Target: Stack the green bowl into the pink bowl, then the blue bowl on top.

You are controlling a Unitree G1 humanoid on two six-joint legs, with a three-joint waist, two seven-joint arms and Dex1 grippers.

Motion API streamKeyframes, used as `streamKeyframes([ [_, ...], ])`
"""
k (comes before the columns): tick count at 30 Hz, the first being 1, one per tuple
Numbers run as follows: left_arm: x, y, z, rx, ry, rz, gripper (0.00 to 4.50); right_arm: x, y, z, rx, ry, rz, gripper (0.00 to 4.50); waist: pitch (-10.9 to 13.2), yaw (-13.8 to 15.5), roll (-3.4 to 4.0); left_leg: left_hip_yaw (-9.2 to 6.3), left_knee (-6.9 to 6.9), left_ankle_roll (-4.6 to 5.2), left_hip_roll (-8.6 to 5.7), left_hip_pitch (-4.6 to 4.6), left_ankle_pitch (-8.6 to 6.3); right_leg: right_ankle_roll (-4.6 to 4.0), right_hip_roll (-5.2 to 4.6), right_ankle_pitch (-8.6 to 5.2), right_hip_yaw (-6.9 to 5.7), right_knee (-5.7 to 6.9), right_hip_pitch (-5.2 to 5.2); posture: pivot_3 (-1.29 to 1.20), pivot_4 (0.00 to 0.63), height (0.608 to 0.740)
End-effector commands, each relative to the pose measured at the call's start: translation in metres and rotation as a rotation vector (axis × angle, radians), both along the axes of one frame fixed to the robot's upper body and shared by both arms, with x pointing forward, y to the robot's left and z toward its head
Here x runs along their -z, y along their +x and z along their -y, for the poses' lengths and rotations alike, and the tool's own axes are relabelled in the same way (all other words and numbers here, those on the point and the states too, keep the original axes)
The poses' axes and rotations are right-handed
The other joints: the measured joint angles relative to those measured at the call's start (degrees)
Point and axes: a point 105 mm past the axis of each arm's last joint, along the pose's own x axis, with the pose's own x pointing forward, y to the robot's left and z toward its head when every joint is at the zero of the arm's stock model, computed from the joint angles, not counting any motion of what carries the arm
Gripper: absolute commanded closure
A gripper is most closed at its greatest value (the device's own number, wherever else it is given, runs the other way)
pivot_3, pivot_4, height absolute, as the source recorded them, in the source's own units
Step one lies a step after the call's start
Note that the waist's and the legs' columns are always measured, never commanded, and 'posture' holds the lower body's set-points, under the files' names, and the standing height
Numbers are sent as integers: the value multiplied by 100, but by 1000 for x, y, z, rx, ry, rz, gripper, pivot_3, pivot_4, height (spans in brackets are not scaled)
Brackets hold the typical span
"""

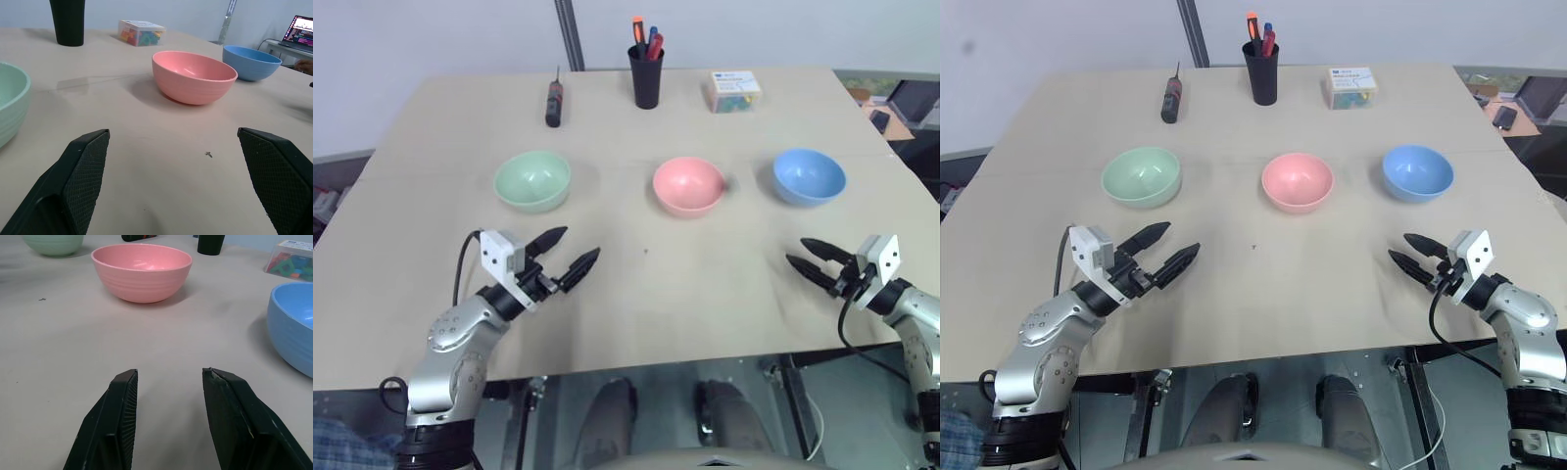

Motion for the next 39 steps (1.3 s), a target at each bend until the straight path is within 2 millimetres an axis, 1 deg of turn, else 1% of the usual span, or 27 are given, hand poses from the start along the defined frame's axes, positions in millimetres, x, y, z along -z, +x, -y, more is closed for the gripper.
streamKeyframes([
  [1, -7, 2, -1, -11, 14, 49, 53, -16, 2, 5, 6, -3, 60, 2313, 0, 0, 0, 0, 0, 0, 0, 0, 0, 0, 0, 0, 0, 0, 0, 0, 150, 740],
  [14, -9, 1, 5, 24, -7, 71, 53, -17, 3, 2, -3, -8, 67, 2313, 0, 0, 0, 0, 1, 0, 0, 1, 0, -2, 1, 2, 0, 1, 2, 0, 150, 740],
  [23, -11, 0, 6, 44, -1, 87, 53, -19, 6, 5, 13, -22, 63, 2313, 0, 0, 0, 0, 1, 0, 0, 1, 0, -3, 1, 3, 0, 2, 2, 0, 150, 740],
  [26, -14, -3, 8, 75, -55, 81, 53, -23, 11, 5, 23, -48, 65, 1428, 0, -2, 0, 0, 1, 0, 0, 1, 0, -3, 1, 3, 1, 2, 2, 0, 150, 740],
  [29, -20, -8, 10, 125, -120, 78, 53, -25, 11, -1, -21, -103, 72, 165, -1, -4, 0, 1, 2, 0, 0, 2, 0, -3, 1, 3, 1, 3, 1, 0, 150, 740],
  [30, -22, -9, 10, 133, -133, 80, 53, -27, 12, -5, -36, -110, 77, 45, -1, -3, 0, -1, 2, 0, 0, 2, 0, -3, 1, 3, 0, 3, 2, 0, 150, 740],
  [32, -25, -8, 9, 129, -140, 92, 53, -29, 13, -12, -71, -124, 78, 45, -1, -3, 0, -2, 2, 0, 0, 2, 0, -3, 1, 3, -1, 5, 1, 0, 150, 740],
  [36, -31, -11, 10, 152, -174, 104, 26, -42, 19, -27, -109, -127, 109, 11, 0, -15, 0, 1, 4, 0, 0, 2, 0, -3, 1, 3, 2, 6, 1, 0, 150, 740],
  [39, -36, -17, 12, 196, -194, 122, 26, -55, 29, -43, -128, -168, 151, 11, 0, -24, 0, 2, 6, 0, 0, 3, 0, -2, 2, 2, 3, 9, 1, 0, 150, 740],
])
